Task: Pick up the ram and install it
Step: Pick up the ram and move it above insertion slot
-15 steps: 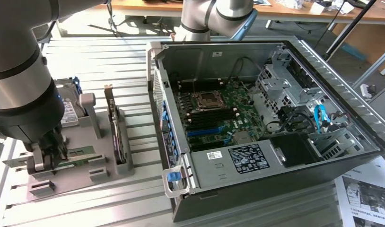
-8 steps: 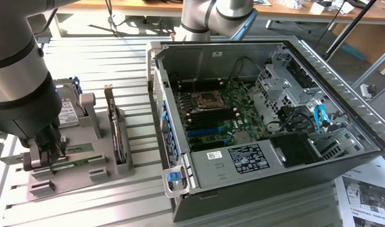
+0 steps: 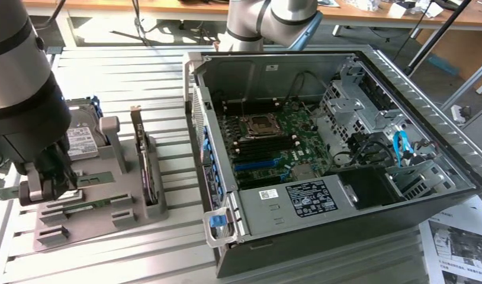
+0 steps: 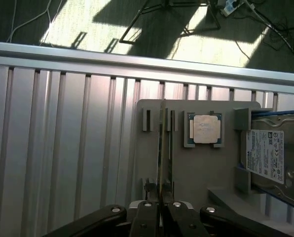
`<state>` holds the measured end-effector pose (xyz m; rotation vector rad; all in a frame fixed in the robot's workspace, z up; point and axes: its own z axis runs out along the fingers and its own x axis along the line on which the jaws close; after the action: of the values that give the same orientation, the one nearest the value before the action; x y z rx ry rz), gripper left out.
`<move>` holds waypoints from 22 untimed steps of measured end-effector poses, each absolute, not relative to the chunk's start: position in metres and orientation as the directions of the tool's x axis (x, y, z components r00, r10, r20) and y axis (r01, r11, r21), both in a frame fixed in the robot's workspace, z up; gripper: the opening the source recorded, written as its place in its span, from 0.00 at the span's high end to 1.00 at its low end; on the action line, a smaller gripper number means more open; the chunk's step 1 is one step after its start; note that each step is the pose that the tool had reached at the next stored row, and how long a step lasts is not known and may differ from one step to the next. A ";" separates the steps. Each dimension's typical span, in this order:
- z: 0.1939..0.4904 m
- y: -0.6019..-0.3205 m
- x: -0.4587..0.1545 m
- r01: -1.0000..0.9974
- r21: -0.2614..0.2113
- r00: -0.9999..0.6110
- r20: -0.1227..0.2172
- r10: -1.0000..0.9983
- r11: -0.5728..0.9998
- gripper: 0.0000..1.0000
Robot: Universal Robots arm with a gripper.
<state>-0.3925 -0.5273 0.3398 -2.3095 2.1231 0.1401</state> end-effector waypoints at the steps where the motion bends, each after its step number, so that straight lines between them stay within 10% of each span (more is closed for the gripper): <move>1: 0.342 -0.527 -0.393 -0.995 0.059 0.082 -0.067 -0.994 -0.086 0.86; 22: 0.406 -0.527 -0.393 -0.995 0.059 0.082 -0.067 -0.994 -0.086 0.86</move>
<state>-0.3925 -0.5272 0.4056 -2.3094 2.1231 0.1402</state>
